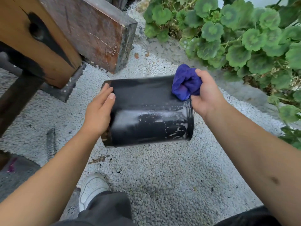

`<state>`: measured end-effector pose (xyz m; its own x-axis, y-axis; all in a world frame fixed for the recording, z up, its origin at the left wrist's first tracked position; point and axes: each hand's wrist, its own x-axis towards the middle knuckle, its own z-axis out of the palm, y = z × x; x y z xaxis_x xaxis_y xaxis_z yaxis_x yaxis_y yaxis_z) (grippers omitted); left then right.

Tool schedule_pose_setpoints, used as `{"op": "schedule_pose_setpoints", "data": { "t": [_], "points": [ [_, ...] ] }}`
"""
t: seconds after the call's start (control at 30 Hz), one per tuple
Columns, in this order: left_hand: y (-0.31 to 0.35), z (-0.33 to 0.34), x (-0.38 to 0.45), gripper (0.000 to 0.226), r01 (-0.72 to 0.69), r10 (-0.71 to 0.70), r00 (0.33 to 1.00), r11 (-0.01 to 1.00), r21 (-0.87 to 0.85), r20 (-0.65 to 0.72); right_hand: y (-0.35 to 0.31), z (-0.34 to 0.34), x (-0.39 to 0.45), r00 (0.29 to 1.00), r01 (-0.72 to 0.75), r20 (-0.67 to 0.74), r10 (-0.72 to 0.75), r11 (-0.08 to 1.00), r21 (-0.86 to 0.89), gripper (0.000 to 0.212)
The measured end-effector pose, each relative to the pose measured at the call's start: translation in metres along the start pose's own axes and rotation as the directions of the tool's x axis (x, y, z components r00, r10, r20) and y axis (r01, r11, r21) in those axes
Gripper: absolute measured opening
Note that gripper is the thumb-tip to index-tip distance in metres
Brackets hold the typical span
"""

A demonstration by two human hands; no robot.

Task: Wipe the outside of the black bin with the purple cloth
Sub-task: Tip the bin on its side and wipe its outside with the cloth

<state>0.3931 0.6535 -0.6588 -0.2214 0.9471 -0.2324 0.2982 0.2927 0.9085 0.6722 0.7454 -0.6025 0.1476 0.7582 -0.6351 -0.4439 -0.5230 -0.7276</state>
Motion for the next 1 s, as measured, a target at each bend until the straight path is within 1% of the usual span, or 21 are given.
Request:
{"op": "schedule_pose_setpoints", "data": {
  "t": [0.07,0.13,0.17,0.2,0.23,0.27,0.3,0.33,0.37,0.4,0.43,0.47,0.53,0.57,0.63,0.73,0.8,0.83,0.9,0.93,1.0],
  "points": [
    [0.007,-0.004,0.001,0.063,0.107,-0.103,0.994,0.985,-0.133,0.036,-0.012,0.005,0.000,1.000,-0.014,-0.006,0.014,0.999,-0.042,0.024],
    [0.011,-0.008,0.002,0.042,0.205,-0.170,0.975,0.933,-0.296,0.139,-0.019,0.007,0.002,0.999,-0.033,-0.002,0.033,0.996,-0.080,0.046],
    [0.014,-0.010,0.003,0.036,0.240,-0.194,0.967,0.916,-0.323,0.166,-0.019,0.007,0.003,0.999,-0.042,0.009,0.043,0.995,-0.092,0.056],
    [0.017,-0.012,0.006,0.037,0.258,-0.214,0.962,0.918,-0.302,0.170,-0.017,0.007,0.003,0.998,-0.052,0.018,0.055,0.992,-0.112,0.063],
    [0.020,-0.012,0.007,0.040,0.238,-0.214,0.968,0.948,-0.212,0.131,-0.013,0.004,0.004,0.998,-0.065,0.011,0.067,0.988,-0.142,0.066],
    [0.022,-0.010,0.007,0.041,0.169,-0.165,0.985,0.983,-0.071,0.053,-0.008,0.001,0.005,0.996,-0.084,-0.018,0.083,0.983,-0.161,0.066],
    [0.024,-0.008,0.004,0.039,0.070,-0.068,0.997,0.993,0.090,-0.032,-0.004,-0.003,0.007,0.992,-0.112,-0.070,0.101,0.979,-0.170,0.059],
    [0.027,-0.006,0.000,0.036,-0.042,0.065,0.994,0.969,0.242,-0.090,-0.001,-0.007,0.008,0.984,-0.142,-0.127,0.123,0.978,-0.154,0.046],
    [0.032,-0.004,-0.006,0.036,-0.148,0.186,0.980,0.926,0.348,-0.077,0.000,-0.009,0.011,0.975,-0.161,-0.176,0.136,0.978,-0.136,0.035],
    [0.036,-0.004,-0.013,0.038,-0.251,0.270,0.963,0.877,0.409,0.012,0.000,-0.010,0.012,0.971,-0.168,-0.194,0.142,0.978,-0.126,0.029],
    [0.035,-0.005,-0.019,0.043,-0.359,0.326,0.933,0.820,0.446,0.153,0.001,-0.011,0.016,0.971,-0.166,-0.197,0.137,0.977,-0.136,0.026],
    [0.031,-0.007,-0.025,0.049,-0.469,0.359,0.881,0.751,0.465,0.309,0.001,-0.010,0.018,0.972,-0.163,-0.194,0.133,0.976,-0.146,0.024],
    [0.022,-0.010,-0.036,0.068,-0.621,0.338,0.768,0.603,0.502,0.544,0.003,-0.009,0.020,0.974,-0.165,-0.180,0.136,0.973,-0.162,0.024],
    [0.018,-0.010,-0.038,0.080,-0.651,0.293,0.740,0.535,0.538,0.605,0.003,-0.008,0.021,0.972,-0.171,-0.187,0.139,0.971,-0.165,0.024],
    [0.017,-0.007,-0.038,0.098,-0.657,0.218,0.738,0.444,0.609,0.638,0.003,-0.007,0.022,0.965,-0.179,-0.218,0.143,0.971,-0.158,0.026],
    [0.027,-0.007,-0.029,0.106,-0.584,0.131,0.793,0.441,0.681,0.595,0.001,-0.009,0.028,0.973,-0.154,-0.192,0.125,0.978,-0.141,0.034],
    [0.035,-0.009,-0.026,0.104,-0.523,0.097,0.835,0.444,0.728,0.541,0.001,-0.007,0.029,0.989,-0.113,-0.111,0.093,0.976,-0.188,0.051],
    [0.037,-0.008,-0.027,0.102,-0.491,0.092,0.857,0.445,0.749,0.508,0.001,-0.005,0.030,0.991,-0.104,-0.102,0.083,0.968,-0.230,0.050],
    [0.039,-0.003,-0.034,0.098,-0.432,0.052,0.886,0.453,0.780,0.461,0.002,-0.001,0.028,0.990,-0.097,-0.130,0.061,0.950,-0.295,0.028],
    [0.037,0.001,-0.038,0.096,-0.404,0.024,0.893,0.486,0.775,0.450,0.002,0.000,0.028,0.989,-0.086,-0.140,0.044,0.947,-0.310,0.019],
    [0.032,0.007,-0.049,0.093,-0.353,-0.041,0.893,0.556,0.753,0.449,0.004,0.001,0.028,0.988,-0.075,-0.151,0.025,0.941,-0.330,0.016]
  ]
}}
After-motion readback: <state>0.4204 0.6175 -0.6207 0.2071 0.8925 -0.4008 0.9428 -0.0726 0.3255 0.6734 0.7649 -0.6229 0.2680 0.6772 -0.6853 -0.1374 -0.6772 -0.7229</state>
